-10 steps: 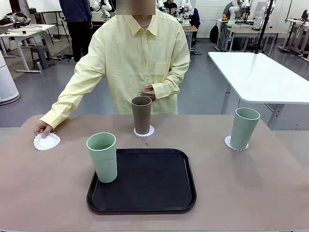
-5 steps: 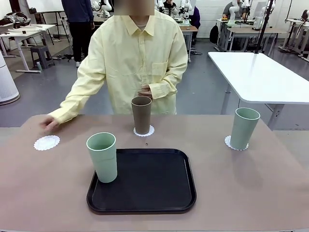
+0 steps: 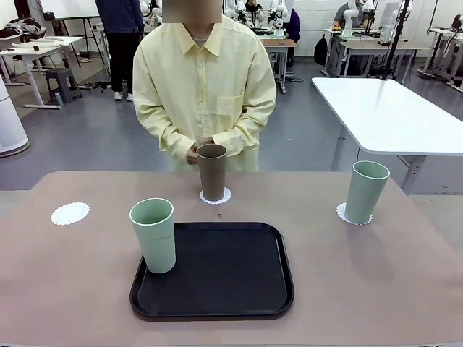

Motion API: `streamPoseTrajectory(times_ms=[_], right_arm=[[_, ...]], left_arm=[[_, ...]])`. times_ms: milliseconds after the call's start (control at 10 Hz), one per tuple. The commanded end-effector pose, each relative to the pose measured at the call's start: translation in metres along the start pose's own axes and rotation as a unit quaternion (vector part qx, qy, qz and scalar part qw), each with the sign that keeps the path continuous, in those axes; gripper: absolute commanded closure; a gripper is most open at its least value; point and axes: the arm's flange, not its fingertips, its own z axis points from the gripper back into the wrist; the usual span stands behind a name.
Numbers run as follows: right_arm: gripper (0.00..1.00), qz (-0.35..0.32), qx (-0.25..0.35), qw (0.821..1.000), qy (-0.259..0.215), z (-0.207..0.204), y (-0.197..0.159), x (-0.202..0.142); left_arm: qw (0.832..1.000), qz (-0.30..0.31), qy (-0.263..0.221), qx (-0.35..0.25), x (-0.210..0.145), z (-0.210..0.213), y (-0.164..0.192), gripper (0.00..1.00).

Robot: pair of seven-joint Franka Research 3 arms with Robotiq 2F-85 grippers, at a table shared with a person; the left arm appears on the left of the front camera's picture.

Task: Place coasters on the table and set cups on them.
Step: Take one Reusable plastic cup from the Flat Tray and place it on a coaster set by the human.

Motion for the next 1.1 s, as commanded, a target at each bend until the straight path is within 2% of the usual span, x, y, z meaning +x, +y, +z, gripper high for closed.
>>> streamPoseTrajectory(times_ms=[0,500,600,700,800,1000], right_arm=[[0.0,0.011,-0.004,1.0,-0.004,-0.004,0.0,-0.005],[0.0,0.011,-0.004,1.0,-0.004,-0.004,0.0,-0.005],[0.0,0.011,-0.004,1.0,-0.004,-0.004,0.0,-0.005],[0.0,0.011,-0.004,1.0,-0.004,-0.004,0.0,-0.005],[0.0,0.011,-0.004,1.0,-0.004,-0.004,0.0,-0.005],[0.0,0.011,-0.004,1.0,-0.004,-0.004,0.0,-0.005]], left_arm=[[1.0,-0.006,-0.003,-0.007,0.001,0.0,0.0,0.0],[1.0,0.0,0.0,0.0,0.0,0.0,0.0,0.0],[0.995,-0.093,0.017,0.028,0.012,0.004,-0.005,0.0],[0.975,-0.192,0.015,0.109,0.035,-0.001,-0.019,0.0],[0.948,-0.27,0.034,0.165,0.055,-0.008,-0.034,0.0],[0.89,-0.386,0.113,0.215,0.08,-0.024,-0.062,0.0]])
